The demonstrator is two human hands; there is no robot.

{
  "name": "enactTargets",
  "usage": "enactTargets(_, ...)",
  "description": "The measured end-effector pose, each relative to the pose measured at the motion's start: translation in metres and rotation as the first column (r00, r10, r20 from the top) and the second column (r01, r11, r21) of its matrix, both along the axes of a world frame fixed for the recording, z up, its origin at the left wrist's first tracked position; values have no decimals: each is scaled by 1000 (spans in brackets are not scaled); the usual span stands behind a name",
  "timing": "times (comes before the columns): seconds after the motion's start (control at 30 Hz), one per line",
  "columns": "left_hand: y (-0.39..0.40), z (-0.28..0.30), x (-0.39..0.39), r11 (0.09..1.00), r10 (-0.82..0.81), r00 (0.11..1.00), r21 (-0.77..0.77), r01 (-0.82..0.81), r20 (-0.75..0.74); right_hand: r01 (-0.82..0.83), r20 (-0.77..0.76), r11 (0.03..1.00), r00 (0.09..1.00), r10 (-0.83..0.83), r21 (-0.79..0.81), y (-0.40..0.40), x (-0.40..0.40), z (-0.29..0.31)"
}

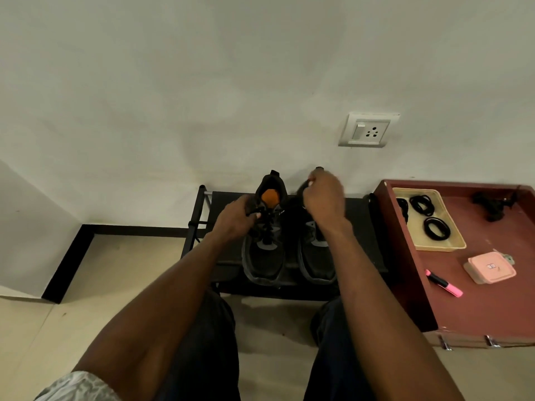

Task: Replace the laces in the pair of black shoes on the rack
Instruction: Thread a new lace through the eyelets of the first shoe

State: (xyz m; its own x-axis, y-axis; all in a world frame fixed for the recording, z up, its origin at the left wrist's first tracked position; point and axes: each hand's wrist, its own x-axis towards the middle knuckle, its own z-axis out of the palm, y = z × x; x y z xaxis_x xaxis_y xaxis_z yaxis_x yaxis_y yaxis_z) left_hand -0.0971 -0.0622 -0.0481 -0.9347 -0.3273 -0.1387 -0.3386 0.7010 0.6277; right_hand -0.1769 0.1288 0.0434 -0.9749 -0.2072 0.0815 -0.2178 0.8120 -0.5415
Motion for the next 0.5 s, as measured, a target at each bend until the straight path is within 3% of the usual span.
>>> enactTargets(0.1, -5, 4, -2, 996, 33, 999, 80, -36, 37, -278, 165, 960, 949, 267, 42, -21, 12, -34)
enactTargets(0.23, -5, 14, -10, 994, -33, 997, 108, 25, 73, -439, 274, 877, 883, 381, 196, -30, 11, -66)
enactTargets(0.5, -16, 11, -20, 982, -113, 989, -141, 126, 97, -405, 215, 893, 906, 364, 195, -20, -4, -75)
